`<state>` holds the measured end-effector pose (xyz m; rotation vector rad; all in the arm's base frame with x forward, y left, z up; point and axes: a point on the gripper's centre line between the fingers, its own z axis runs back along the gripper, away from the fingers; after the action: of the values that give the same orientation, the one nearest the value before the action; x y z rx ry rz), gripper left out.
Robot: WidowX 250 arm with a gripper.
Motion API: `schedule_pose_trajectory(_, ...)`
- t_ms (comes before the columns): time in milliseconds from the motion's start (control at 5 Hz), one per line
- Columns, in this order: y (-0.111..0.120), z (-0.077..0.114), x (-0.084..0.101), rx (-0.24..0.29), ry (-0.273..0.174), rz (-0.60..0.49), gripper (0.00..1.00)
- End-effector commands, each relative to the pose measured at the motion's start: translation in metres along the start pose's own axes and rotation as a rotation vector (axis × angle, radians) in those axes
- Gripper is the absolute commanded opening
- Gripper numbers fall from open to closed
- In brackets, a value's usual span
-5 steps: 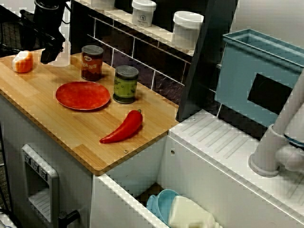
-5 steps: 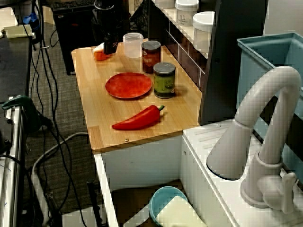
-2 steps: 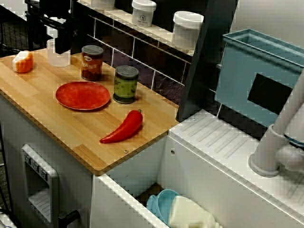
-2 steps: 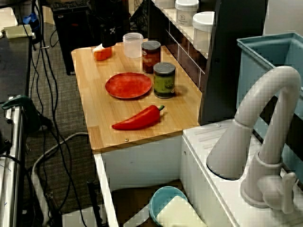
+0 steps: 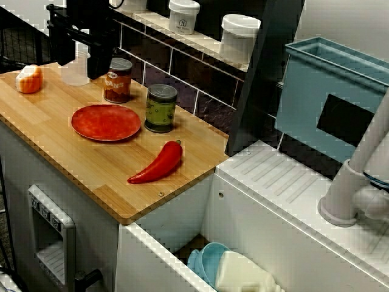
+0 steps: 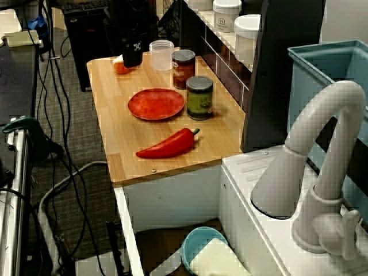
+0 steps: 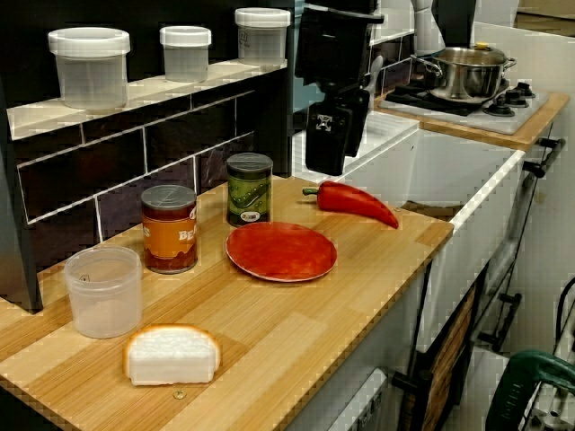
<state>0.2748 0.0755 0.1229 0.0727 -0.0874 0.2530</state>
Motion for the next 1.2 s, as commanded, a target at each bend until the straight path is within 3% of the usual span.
schedule_pose_trajectory(0,-0.033,0.030,-0.019,-0.048,-0.020,-0.028,1.00)
schedule_pose_trajectory(400,-0.067,0.024,-0.038,-0.073,0.004,-0.066,1.00)
schedule_pose_trajectory(800,-0.095,0.022,-0.029,-0.079,0.011,-0.065,1.00)
schedule_pose_trajectory(1000,-0.092,0.024,-0.017,-0.074,0.015,-0.048,1.00)
